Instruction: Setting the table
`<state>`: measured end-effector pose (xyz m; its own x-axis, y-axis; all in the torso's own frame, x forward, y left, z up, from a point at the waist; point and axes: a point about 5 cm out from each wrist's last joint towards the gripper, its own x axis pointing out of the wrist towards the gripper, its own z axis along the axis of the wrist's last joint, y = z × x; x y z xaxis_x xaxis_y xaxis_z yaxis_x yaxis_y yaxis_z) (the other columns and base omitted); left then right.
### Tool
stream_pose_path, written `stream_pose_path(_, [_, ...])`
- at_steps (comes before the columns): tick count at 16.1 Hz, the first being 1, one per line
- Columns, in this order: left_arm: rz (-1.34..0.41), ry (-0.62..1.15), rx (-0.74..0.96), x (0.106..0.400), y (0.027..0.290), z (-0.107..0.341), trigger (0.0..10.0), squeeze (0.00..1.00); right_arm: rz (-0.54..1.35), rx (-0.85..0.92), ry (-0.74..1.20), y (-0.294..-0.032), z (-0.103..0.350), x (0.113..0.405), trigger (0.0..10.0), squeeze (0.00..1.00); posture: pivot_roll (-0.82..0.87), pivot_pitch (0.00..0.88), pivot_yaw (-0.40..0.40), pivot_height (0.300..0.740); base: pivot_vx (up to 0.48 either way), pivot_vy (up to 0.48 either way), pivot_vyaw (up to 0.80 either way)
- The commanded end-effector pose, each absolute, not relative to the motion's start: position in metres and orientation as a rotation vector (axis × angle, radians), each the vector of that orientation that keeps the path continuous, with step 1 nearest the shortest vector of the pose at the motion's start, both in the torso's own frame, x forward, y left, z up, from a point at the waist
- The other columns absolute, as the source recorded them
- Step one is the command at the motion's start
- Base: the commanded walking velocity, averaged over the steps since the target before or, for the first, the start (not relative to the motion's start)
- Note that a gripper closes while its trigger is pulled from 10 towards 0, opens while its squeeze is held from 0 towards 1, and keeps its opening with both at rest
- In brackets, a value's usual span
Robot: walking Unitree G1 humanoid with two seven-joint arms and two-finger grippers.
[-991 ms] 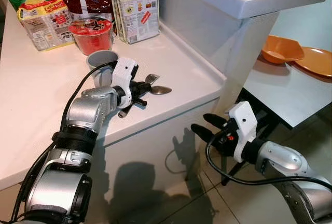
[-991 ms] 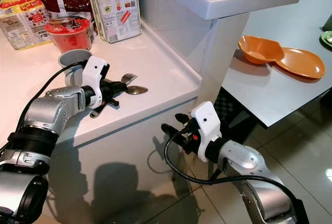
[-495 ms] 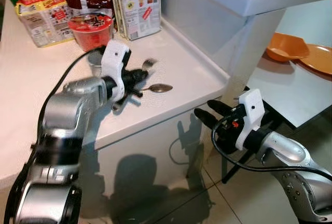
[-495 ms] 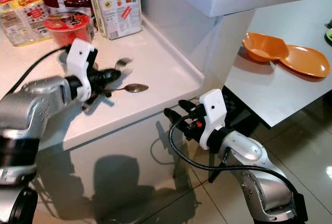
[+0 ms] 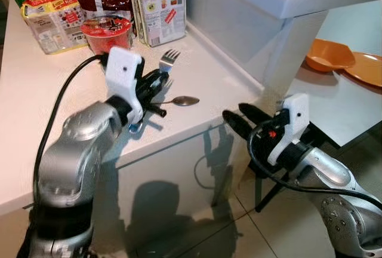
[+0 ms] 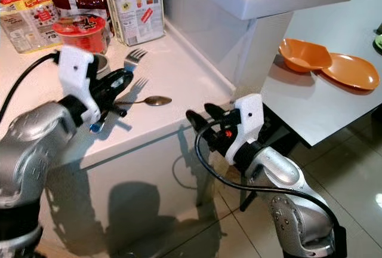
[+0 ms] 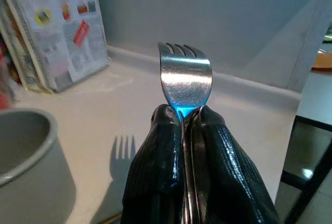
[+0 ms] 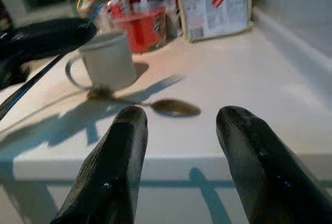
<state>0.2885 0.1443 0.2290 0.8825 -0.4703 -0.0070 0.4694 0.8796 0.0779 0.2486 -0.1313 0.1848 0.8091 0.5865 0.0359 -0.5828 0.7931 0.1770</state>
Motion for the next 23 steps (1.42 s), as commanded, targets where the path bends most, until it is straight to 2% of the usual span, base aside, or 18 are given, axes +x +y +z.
stream_pose_path(1, [-0.484,-0.048,0.100,0.284,0.141,0.234,10.0,0.00,0.601,0.198,0.010,-0.135,0.188,0.247,10.0,0.00,0.02,0.000,-0.020,0.740,0.000,0.000,0.00])
stream_pose_path(4, [-0.353,-0.034,0.124,0.282,0.146,0.217,10.0,0.00,0.459,0.198,-0.047,-0.138,0.191,0.259,10.0,0.00,0.05,0.000,-0.042,0.740,0.000,-0.211,0.00])
stream_pose_path(13, [-0.292,-0.015,0.194,0.285,0.140,0.198,10.0,0.00,0.360,0.097,-0.088,-0.142,0.190,0.265,10.0,0.00,0.04,0.000,-0.031,0.740,0.000,-0.472,0.00])
stream_pose_path(18, [-0.253,-0.018,0.214,0.290,0.133,0.188,10.0,0.00,0.243,0.050,-0.092,-0.160,0.187,0.271,10.0,0.00,0.03,0.000,-0.027,0.740,0.000,-0.472,0.00])
stream_pose_path(23, [-0.239,-0.032,0.218,0.299,0.128,0.186,10.0,0.00,0.193,0.027,-0.087,-0.168,0.186,0.273,10.0,0.00,0.01,0.000,-0.024,0.740,0.000,-0.472,0.53])
